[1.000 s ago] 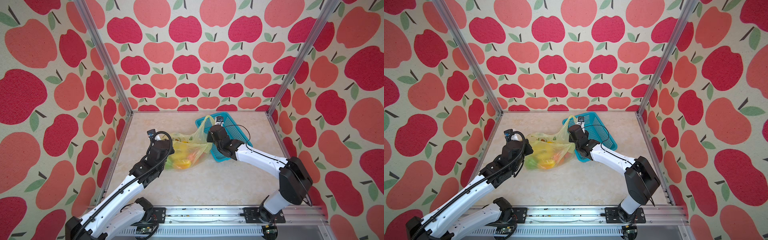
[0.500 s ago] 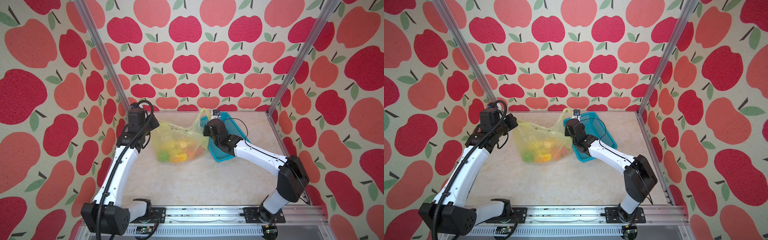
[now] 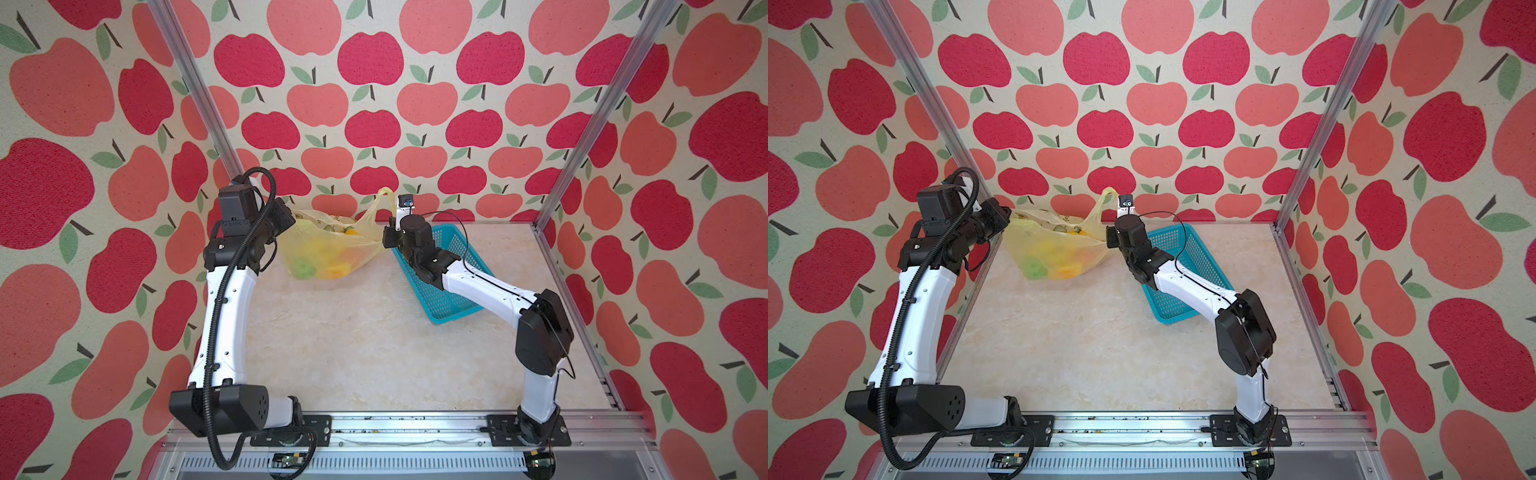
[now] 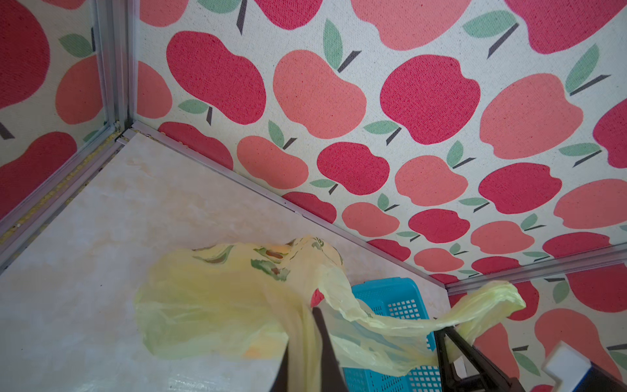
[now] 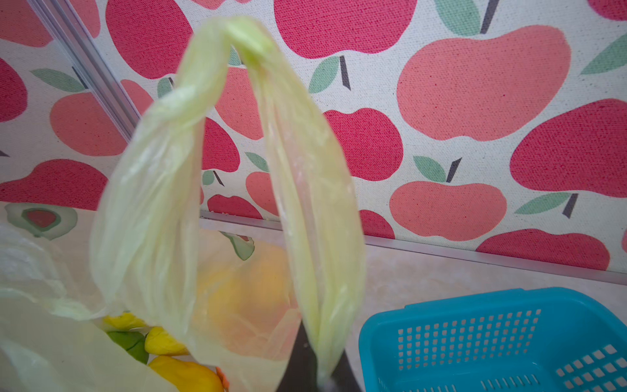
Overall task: Untie the knot of the plastic bag and take out the fruit
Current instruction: Pick up the plastic bag from the center of the table, then place the plastic bag at the middle-left of the table.
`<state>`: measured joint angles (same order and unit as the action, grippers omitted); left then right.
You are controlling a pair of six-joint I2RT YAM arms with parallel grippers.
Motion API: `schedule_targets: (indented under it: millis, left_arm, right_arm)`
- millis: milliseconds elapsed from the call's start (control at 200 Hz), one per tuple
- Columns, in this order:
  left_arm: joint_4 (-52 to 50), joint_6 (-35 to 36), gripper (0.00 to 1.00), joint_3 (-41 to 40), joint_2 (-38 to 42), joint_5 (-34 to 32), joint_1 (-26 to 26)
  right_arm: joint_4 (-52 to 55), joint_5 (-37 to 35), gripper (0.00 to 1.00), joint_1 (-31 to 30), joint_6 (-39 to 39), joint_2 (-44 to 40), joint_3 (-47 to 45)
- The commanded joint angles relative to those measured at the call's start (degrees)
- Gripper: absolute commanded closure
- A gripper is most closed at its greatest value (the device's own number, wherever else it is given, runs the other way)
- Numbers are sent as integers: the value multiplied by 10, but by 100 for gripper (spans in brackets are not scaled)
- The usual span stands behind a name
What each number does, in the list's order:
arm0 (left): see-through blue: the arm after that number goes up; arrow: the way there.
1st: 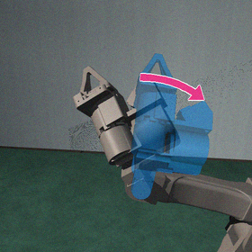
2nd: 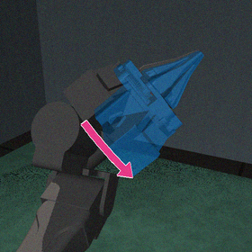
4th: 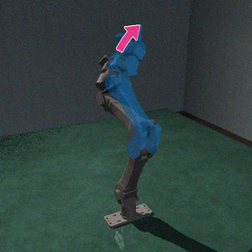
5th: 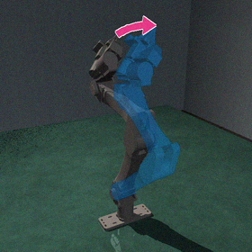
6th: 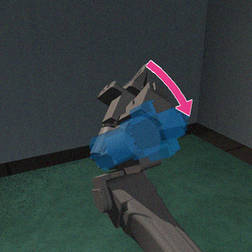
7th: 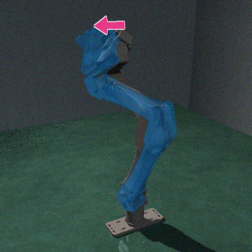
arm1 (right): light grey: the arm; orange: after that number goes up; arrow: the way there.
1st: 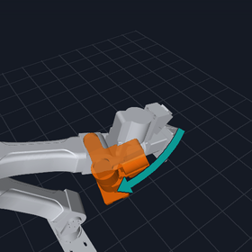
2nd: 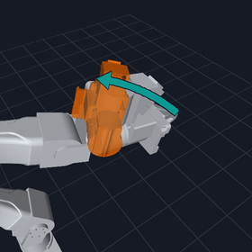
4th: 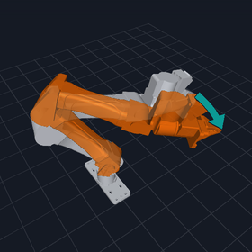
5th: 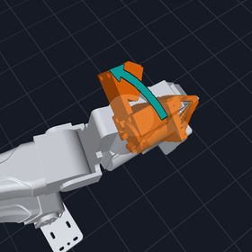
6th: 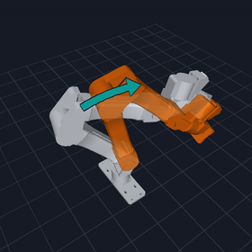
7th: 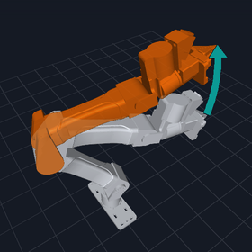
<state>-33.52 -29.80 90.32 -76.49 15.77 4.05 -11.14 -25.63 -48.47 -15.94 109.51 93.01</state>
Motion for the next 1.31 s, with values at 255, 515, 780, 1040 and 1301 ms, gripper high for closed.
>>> schedule_targets:
  millis: [255,515,780,1040,1301]
  left_arm:
    - [2,3,100,-326,236,-98,-205]
    - [-50,-29,100,-407,303,-204,-370]
    - [-93,-51,100,-454,349,-272,-404]
    - [-104,-44,100,-454,333,-286,-402]
    - [-128,-39,100,-446,344,-292,-400]
  right_arm:
    - [-184,-37,84,-85,68,-83,-234]
    - [-231,-107,6,-160,142,-220,-373]
    - [-142,-72,1,-159,187,-262,-360]
    - [-30,-47,1,-150,255,-199,-268]
    - [35,-42,5,-113,267,-134,-177]
